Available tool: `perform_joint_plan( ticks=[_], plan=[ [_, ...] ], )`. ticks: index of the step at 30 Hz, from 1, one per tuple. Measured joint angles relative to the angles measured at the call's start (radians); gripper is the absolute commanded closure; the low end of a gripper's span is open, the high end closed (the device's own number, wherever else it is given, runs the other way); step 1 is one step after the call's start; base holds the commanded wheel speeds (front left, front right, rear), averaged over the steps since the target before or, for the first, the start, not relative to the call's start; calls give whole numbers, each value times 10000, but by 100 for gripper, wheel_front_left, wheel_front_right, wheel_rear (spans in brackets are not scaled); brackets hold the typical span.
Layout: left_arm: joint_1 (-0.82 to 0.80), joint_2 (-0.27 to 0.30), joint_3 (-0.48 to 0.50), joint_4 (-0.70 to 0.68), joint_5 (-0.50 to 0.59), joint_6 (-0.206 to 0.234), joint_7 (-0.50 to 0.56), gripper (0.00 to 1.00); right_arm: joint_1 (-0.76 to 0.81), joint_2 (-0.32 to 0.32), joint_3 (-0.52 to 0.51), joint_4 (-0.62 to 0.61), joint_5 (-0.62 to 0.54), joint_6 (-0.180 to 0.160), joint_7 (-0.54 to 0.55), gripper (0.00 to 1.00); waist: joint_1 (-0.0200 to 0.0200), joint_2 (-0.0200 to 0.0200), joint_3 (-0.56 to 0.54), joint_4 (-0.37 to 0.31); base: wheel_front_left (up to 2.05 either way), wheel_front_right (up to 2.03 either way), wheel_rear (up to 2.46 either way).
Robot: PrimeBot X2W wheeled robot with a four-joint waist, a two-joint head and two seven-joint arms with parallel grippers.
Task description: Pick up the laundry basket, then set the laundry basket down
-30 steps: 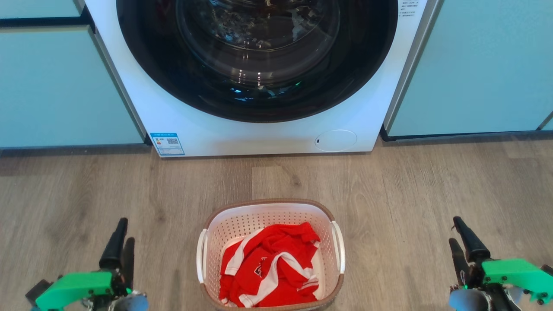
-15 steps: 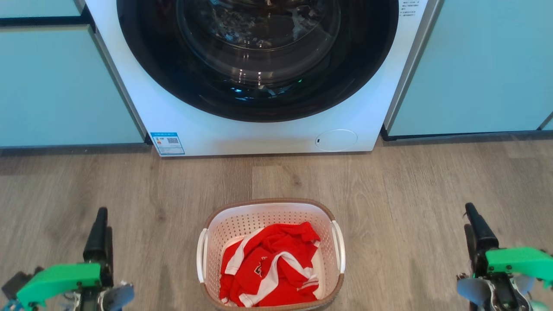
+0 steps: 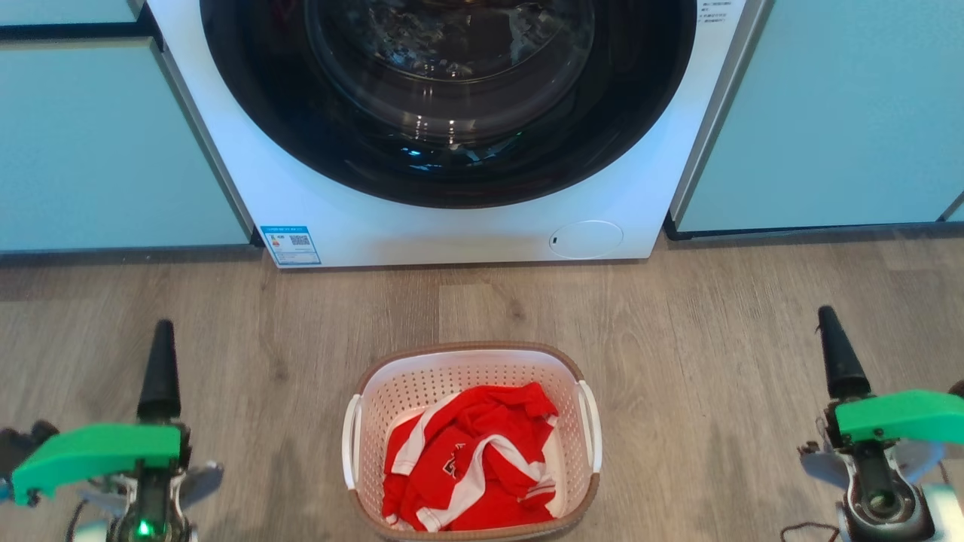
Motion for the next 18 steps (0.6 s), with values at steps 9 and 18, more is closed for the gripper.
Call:
perform_joint_plan(
  ticks=[9, 18],
  plan=[
    [-235, 0, -138, -1225, 1866, 857, -253, 0, -450, -2, 19, -917, -2021, 0, -303, 0, 0, 0, 97, 3, 0, 0, 0],
    [-325, 0, -836, -2138, 3893, 1760, -472, 0, -592, -6, 485, -1618, -3726, 0, -523, 0, 0, 0, 147, 27, 0, 0, 0]
  ],
)
